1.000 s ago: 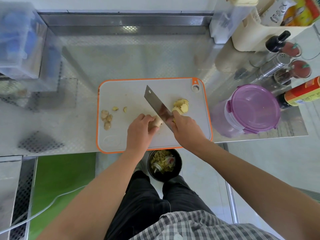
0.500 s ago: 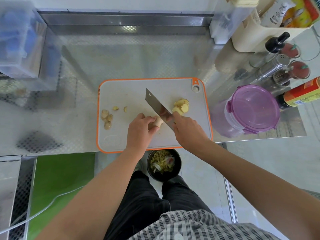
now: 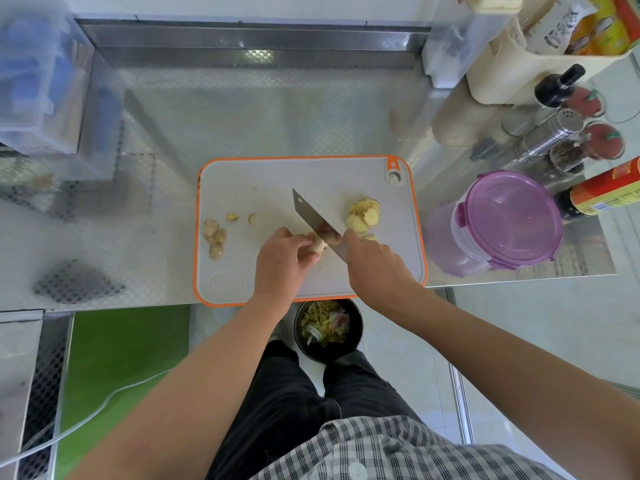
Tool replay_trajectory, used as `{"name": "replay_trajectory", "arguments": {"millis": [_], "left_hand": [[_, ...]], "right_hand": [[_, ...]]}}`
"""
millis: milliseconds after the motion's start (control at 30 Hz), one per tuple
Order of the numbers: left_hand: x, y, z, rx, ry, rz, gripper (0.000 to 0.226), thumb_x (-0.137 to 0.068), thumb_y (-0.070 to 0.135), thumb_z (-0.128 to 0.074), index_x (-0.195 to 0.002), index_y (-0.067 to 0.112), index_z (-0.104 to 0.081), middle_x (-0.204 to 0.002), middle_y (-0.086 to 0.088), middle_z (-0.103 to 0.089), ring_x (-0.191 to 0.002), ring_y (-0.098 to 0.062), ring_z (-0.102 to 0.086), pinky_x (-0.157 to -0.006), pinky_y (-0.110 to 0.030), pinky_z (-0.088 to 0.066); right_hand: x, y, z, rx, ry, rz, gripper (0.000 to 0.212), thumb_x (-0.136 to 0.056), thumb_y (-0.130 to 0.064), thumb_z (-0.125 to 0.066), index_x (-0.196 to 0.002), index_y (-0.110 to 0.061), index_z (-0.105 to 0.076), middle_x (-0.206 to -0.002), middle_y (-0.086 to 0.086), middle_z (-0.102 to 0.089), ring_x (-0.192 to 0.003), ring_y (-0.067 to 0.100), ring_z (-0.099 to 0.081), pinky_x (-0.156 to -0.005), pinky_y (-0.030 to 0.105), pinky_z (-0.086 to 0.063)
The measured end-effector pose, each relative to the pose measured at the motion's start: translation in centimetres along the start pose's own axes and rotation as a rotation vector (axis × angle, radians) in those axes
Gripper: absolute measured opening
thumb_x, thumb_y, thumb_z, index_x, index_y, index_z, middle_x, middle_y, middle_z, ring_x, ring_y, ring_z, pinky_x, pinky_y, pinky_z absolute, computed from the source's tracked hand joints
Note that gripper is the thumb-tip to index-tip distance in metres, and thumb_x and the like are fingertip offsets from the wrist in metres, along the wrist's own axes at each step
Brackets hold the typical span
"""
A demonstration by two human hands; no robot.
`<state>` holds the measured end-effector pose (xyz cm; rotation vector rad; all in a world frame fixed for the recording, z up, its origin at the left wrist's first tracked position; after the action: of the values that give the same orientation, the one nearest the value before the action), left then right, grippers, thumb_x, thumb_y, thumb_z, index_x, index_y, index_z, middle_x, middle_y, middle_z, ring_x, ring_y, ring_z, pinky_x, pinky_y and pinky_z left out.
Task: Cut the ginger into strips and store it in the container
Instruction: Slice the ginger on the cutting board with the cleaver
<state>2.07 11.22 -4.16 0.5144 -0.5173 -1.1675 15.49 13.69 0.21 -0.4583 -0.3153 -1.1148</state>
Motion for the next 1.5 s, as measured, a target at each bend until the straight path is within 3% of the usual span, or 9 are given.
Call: {"name": "replay_trajectory", "arguments": {"millis": [167, 433, 600, 767, 1033, 1233, 1500], "left_hand": [[-0.2, 0.0, 0.1, -0.007, -0.006, 0.013, 0.025, -0.077, 0.022, -0.078, -0.1, 0.013, -0.075, -0.082, -0.009, -0.058, -0.073, -0.027, -0.058, -0.067, -0.029, -0.04], [-0.2, -0.1, 0.1, 0.0, -0.021, 0.01, 0.026, -0.076, 0.022, -0.079, -0.101, 0.014, -0.076, -0.08, -0.007, -0.056, -0.073, -0.026, -0.056, -0.065, -0.028, -0.038], [-0.3, 0.0, 0.2, 0.01, -0.019, -0.004, 0.026, -0.076, 0.023, -0.08, -0.1, 0.015, -0.076, -0.078, -0.001, -0.052, -0.07, -0.02, -0.053, -0.064, -0.027, -0.038], [-0.3, 0.2, 0.1, 0.01, -0.026, -0.017, 0.026, -0.075, 0.021, -0.08, -0.1, 0.017, -0.076, -0.078, -0.004, -0.055, -0.07, -0.024, -0.055, -0.063, -0.029, -0.041], [-0.1, 0.4, 0.3, 0.019, -0.022, -0.04, 0.027, -0.077, 0.021, -0.079, -0.103, 0.02, -0.075, -0.076, -0.004, -0.052, -0.068, -0.023, -0.055, -0.062, -0.028, -0.039], [-0.1, 0.4, 0.3, 0.022, -0.026, -0.054, 0.031, -0.077, 0.023, -0.079, -0.108, 0.02, -0.074, -0.078, -0.001, -0.052, -0.069, -0.018, -0.051, -0.064, -0.025, -0.036], [-0.2, 0.0, 0.1, 0.023, -0.035, -0.033, 0.035, -0.077, 0.026, -0.078, -0.111, 0.017, -0.072, -0.08, 0.0, -0.053, -0.073, -0.02, -0.057, -0.068, -0.031, -0.047]], "right_hand": [[-1.5, -1.0, -0.5, -0.031, 0.021, 0.007, 0.024, -0.087, 0.005, -0.039, -0.1, -0.014, -0.032, -0.069, 0.0, -0.033, -0.07, 0.024, -0.043, -0.057, 0.033, -0.032], [-3.1, -1.4, -0.9, -0.064, 0.022, 0.004, 0.022, -0.087, 0.006, -0.038, -0.096, -0.013, -0.031, -0.067, 0.0, -0.034, -0.057, 0.015, -0.034, -0.054, 0.032, -0.033], [-0.8, -0.1, -0.9, -0.023, -0.019, -0.016, 0.024, -0.087, 0.006, -0.038, -0.096, -0.015, -0.03, -0.067, 0.0, -0.034, -0.06, 0.018, -0.038, -0.056, 0.031, -0.031], [-1.4, 0.1, -2.0, -0.026, -0.007, -0.038, 0.025, -0.087, 0.007, -0.038, -0.094, -0.015, -0.027, -0.067, -0.001, -0.035, -0.058, 0.019, -0.04, -0.054, 0.031, -0.033], [-4.3, -0.8, -3.6, -0.079, 0.045, 0.014, 0.017, -0.096, -0.005, -0.043, -0.095, -0.015, -0.029, -0.089, 0.005, -0.054, -0.07, 0.027, -0.058, -0.052, 0.034, -0.039], [-4.1, 0.0, -1.5, -0.191, 0.04, 0.018, 0.01, -0.1, -0.017, -0.039, -0.106, -0.009, -0.038, -0.078, 0.004, -0.046, -0.067, 0.027, -0.047, -0.056, 0.034, -0.035], [-1.7, -0.1, 0.6, -0.125, 0.048, 0.07, 0.011, -0.098, -0.01, -0.039, -0.095, -0.015, -0.03, -0.066, -0.001, -0.035, -0.065, 0.026, -0.039, -0.057, 0.034, -0.03]]}}
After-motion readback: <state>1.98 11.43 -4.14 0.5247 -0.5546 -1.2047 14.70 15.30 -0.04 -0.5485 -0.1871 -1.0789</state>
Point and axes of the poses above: each hand's wrist, its own x-axis away from the middle knuckle, its own z-axis out of the back of the hand, y = z × x, the point moved 10 cm from there along -x, towards the middle knuckle
